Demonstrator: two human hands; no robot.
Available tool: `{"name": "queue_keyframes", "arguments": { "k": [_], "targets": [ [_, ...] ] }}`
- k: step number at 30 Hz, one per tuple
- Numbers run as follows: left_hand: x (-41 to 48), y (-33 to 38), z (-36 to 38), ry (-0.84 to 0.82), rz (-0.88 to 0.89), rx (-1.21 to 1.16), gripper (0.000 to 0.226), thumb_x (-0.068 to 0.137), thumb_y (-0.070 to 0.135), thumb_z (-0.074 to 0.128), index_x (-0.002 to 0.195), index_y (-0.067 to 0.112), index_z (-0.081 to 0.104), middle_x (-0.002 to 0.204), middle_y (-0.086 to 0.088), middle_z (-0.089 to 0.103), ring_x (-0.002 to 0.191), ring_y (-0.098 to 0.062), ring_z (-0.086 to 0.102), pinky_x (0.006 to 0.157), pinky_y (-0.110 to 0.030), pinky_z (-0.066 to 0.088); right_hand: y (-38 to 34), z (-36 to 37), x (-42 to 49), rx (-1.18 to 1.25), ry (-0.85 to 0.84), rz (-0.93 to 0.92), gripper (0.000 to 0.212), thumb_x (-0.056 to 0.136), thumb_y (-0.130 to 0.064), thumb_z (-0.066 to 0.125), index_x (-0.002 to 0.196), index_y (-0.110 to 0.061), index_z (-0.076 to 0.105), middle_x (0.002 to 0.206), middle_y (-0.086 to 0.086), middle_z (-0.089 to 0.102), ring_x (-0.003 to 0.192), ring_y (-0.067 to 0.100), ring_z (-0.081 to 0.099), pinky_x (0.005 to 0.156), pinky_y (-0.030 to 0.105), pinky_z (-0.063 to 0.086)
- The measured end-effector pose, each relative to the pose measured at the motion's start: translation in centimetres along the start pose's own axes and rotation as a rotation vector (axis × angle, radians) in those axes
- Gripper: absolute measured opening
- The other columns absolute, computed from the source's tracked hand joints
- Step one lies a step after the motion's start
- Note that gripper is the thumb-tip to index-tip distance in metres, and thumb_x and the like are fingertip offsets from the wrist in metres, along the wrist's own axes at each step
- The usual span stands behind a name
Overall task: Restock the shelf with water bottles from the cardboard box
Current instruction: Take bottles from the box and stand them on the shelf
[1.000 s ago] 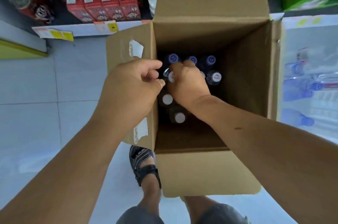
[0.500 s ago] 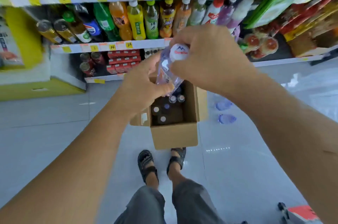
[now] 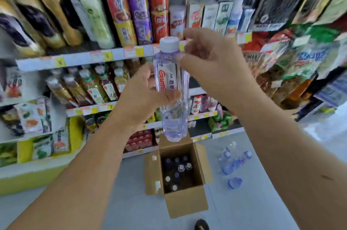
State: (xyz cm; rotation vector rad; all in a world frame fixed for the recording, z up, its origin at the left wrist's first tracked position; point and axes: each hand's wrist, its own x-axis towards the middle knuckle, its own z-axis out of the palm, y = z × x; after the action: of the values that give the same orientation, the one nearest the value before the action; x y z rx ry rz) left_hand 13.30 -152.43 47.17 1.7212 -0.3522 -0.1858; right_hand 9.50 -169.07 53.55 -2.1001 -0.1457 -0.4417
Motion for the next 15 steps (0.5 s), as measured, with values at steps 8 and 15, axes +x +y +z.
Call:
{"name": "queue_keyframes", "arguments": {
  "k": [8,15],
  "targets": [
    [2.4,10.8,-0.2,0.134,0.138,0.145,0.042,0.073,0.024,0.084,0.107,0.03,0.06,0.084,0.016,0.073,0.072,0.002,0.068,0.054,-0.011,0.047,-0.1,1.0,-1.2,0.204,-0.24,0.128,0.096,0.079,-0.049,0.074,0.147,-0.056,0.007,0.135,-0.038,0.039,0.13,0.001,0.043,0.104,0.035,0.045],
    [4.7,16.1,-1.8,0.114,0.225,0.158,0.051,0.075,0.039,0.079,0.122,0.037,0.059,0.107,0.005,0.073,0.099,-0.016,0.07,0.089,-0.043,0.055,-2.4,-1.2,4.3,0.187,-0.094,0.041,0.074,0.078,-0.043,0.076,0.136,-0.055,0.03,0.092,-0.042,0.058,0.083,-0.012,0.06,0.064,0.009,0.046]
  ]
}}
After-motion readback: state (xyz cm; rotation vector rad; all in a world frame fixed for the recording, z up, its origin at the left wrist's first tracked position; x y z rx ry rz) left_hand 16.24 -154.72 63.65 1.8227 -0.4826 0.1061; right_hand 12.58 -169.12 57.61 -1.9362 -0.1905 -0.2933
